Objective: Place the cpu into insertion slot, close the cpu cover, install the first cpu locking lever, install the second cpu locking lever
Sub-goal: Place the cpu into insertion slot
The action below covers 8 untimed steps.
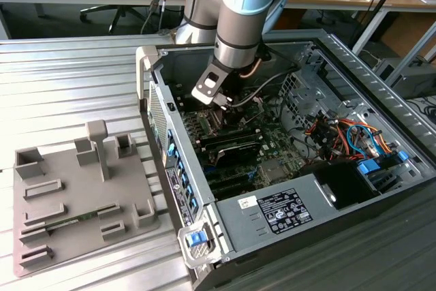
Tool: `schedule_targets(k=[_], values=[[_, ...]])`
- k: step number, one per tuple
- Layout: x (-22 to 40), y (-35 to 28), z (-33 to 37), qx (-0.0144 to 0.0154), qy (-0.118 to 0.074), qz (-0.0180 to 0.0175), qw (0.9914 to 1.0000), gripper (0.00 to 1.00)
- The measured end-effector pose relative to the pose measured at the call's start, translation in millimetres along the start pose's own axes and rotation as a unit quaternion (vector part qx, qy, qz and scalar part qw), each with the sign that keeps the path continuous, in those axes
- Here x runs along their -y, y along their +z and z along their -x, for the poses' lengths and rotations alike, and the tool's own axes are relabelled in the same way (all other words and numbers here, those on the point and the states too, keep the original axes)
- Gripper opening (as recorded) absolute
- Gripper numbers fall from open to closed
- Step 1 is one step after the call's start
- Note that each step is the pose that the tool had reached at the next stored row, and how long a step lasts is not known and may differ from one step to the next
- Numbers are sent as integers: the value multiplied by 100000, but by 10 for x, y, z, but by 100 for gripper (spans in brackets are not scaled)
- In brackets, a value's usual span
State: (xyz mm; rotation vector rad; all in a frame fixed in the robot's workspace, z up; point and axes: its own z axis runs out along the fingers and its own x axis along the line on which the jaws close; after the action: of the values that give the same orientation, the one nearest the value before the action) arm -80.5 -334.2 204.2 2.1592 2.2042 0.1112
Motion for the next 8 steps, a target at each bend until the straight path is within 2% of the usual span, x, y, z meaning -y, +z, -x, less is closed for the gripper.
schedule_targets(k=[8], values=[[-1,24,-13,-2,0,3,100000,55]])
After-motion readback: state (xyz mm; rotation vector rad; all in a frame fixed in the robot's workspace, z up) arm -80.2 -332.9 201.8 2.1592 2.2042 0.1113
